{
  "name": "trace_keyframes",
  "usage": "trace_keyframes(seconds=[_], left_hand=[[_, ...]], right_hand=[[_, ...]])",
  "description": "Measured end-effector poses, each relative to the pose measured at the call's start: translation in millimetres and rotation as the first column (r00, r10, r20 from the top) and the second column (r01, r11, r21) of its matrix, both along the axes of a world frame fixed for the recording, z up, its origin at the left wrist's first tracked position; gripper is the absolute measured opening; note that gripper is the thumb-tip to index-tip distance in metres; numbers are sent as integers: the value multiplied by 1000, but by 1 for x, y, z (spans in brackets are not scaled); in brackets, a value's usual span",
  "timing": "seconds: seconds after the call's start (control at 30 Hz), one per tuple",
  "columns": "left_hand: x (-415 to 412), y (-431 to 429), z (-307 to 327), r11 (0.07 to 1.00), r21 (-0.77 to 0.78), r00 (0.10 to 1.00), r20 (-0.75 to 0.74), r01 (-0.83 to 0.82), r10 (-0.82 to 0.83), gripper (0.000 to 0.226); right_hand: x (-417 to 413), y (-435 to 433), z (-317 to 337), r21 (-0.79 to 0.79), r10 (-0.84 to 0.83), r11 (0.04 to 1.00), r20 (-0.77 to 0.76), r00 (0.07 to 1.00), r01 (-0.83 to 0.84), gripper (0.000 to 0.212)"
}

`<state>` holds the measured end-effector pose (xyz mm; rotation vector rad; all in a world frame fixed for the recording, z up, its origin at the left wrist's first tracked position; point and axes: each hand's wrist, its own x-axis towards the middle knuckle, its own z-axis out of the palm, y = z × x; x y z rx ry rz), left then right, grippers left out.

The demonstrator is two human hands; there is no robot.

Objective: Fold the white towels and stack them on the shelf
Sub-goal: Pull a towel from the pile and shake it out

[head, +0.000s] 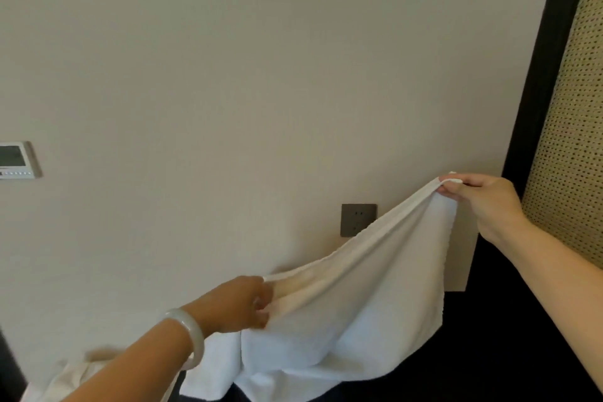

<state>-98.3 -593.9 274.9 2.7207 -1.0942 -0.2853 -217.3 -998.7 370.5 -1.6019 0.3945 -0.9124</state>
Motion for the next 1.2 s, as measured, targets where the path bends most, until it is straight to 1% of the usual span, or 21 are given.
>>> trace_keyframes(seconds=[0.07,0.1,0.13,0.2,0.27,0.33,0.47,0.53,0.6,0.67,0.73,0.77,0.83,0.9,0.93,0.97,1.0,1.03,1.07,1.13,1.2], left_hand=[[-6,-12,-4,1000,29,982,187,-11,6,27],[-7,-16,-5,1000,10,975,221,-24,21,19],[-8,-18,-7,1000,-14,975,219,-27,30,13],[-9,-20,-14,998,-54,980,197,-17,27,38],[-10,-21,-18,991,-131,977,210,-6,33,51],[-8,-21,-18,967,-252,979,190,-27,77,47],[-7,-11,-12,941,-339,982,180,0,65,24],[-10,-7,-6,903,-429,994,87,-18,61,12],[-10,-2,-1,839,-537,996,-67,-89,63,4],[-13,4,4,837,-537,982,-191,-105,0,11],[-20,6,7,843,-532,935,-334,-83,-118,17],[-23,6,9,841,-535,908,-386,-77,-163,24],[-27,8,10,837,-541,886,-424,-82,-187,37],[-25,10,15,843,-529,893,-421,-97,-161,36],[-20,12,19,859,-501,930,-356,-105,-94,36],[-11,12,27,883,-457,976,-216,-104,4,33],[-1,11,39,902,-416,994,-32,-111,108,30],[8,7,58,908,-400,971,141,-122,193,27],[16,1,81,906,-409,932,274,-111,238,27],[31,-17,138,898,-437,853,453,-39,258,21],[43,-34,204,892,-452,775,564,0,286,21]], right_hand=[[1,1,-1,-5,-11,1000,12,1000,11,12],[1,0,-1,-6,-13,1000,15,1000,13,11],[0,-1,-1,-7,-13,1000,16,1000,13,10],[-3,-4,0,-4,-11,1000,16,1000,11,9],[-5,-6,0,13,-22,1000,17,1000,22,10],[-7,-11,-1,31,-33,999,23,999,32,11],[-10,-20,-8,74,-28,997,42,999,24,11],[-11,-25,-12,88,-25,996,48,999,21,10],[-10,-29,-15,107,-21,994,64,998,14,11],[-9,-32,-17,118,-20,993,79,997,11,11],[-10,-34,-17,119,-23,993,81,996,13,10],[-10,-34,-17,117,-23,993,80,997,14,10],[-11,-33,-16,112,-17,994,75,997,8,10],[-14,-32,-15,97,-10,995,66,998,3,10],[-14,-30,-15,83,-11,997,49,999,7,11],[-15,-29,-13,69,-18,997,35,999,16,11],[-15,-27,-11,58,-28,998,28,999,26,10],[-15,-26,-7,59,-44,997,33,998,42,10],[-14,-24,-1,74,-65,995,52,997,61,12],[-10,-22,20,137,-104,987,131,986,86,16],[-8,-20,51,172,-138,980,223,965,100,19]])
